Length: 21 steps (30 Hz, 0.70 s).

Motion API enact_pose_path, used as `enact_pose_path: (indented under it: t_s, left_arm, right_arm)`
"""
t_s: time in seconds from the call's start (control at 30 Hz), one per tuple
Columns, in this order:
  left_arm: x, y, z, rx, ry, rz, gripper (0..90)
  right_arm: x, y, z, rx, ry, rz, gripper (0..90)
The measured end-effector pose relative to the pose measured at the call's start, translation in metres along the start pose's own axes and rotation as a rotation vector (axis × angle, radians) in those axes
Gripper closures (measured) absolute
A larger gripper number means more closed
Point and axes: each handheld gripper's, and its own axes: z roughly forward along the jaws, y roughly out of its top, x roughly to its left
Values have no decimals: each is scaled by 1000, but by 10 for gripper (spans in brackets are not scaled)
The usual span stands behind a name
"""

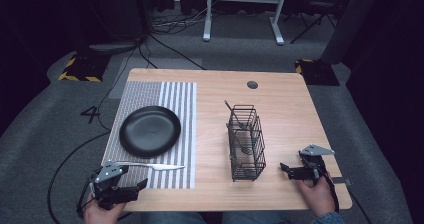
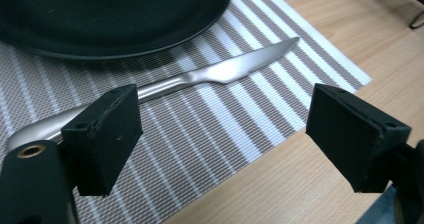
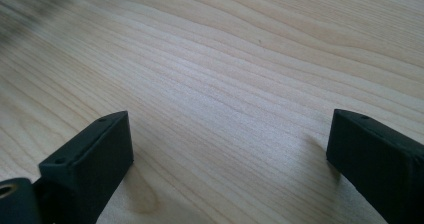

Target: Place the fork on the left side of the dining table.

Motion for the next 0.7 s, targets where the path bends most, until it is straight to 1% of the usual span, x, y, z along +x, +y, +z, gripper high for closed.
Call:
enact_pose_path:
  t_s: [0.03,0.13,0.17,0.27,0.3,0.43,0.5,0.57,0.63,0.7]
  left_arm:
    - [-2,2,0,2,4,8,137]
    - [-6,8,-2,-14,8,19,137]
    - [-7,10,-2,-19,3,18,137]
    - [-10,17,-1,-18,3,34,128]
    - [-11,19,-1,-23,0,33,122]
    - [-16,31,1,-41,-13,51,118]
    - [-17,33,2,-43,-14,56,118]
    - [-21,43,5,-47,-31,78,121]
    - [-24,49,9,-50,-27,93,129]
    - [-26,55,12,-50,-33,105,150]
  right_arm:
    - [0,0,0,0,0,0,48]
    - [0,0,0,0,0,0,48]
    - [0,0,0,0,0,0,48]
    - [0,0,0,0,0,0,48]
    - [0,0,0,0,0,0,49]
    - [0,0,0,-1,-2,3,52]
    - [0,0,0,-1,-3,3,52]
    - [0,0,0,-1,-4,3,53]
    - [0,0,0,-1,-5,4,54]
    - [0,0,0,-1,-6,6,54]
